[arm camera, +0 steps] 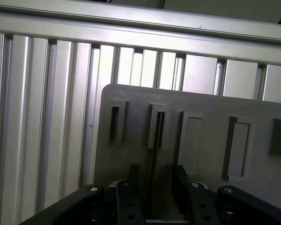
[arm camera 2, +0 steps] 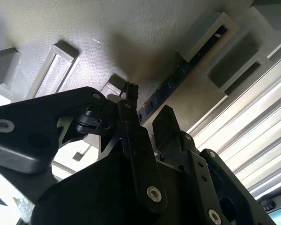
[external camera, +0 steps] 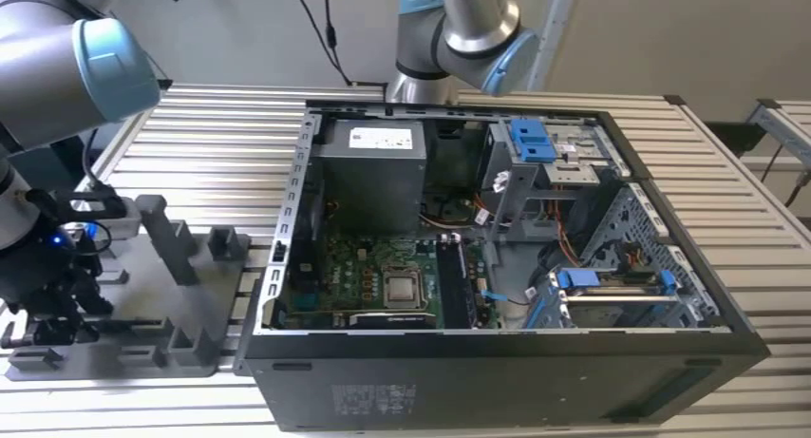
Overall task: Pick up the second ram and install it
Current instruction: 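Pick up the second ram and move it above second insertion slot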
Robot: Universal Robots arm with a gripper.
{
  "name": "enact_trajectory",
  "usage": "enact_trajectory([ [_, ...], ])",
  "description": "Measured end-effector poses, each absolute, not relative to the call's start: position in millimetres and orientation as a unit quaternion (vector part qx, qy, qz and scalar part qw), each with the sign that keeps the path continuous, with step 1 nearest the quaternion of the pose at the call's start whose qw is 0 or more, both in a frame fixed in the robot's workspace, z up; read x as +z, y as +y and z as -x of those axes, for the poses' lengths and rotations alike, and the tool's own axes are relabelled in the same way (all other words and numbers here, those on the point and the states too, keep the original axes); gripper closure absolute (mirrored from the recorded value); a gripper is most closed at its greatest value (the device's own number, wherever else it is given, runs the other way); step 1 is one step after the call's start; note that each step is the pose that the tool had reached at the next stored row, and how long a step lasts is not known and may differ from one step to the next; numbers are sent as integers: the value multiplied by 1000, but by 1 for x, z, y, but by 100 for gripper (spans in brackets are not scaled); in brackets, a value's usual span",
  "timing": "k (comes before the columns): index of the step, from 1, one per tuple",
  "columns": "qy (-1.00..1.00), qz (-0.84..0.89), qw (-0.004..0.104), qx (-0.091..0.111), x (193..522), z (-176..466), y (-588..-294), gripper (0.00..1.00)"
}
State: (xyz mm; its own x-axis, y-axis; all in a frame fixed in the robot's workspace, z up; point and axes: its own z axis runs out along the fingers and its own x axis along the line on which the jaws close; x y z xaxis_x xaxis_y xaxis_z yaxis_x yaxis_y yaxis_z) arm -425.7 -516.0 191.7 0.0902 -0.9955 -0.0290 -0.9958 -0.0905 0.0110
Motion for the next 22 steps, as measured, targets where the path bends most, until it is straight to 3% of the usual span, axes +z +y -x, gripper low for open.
enact_trajectory([
  [2, 674, 738, 6, 14, 192, 426, -516, 60],
  [7, 674, 738, 6, 14, 192, 426, -516, 79],
  [11, 674, 738, 6, 14, 192, 426, -516, 79],
  [14, 674, 738, 6, 14, 192, 426, -516, 85],
  [22, 674, 738, 6, 14, 192, 426, -516, 85],
])
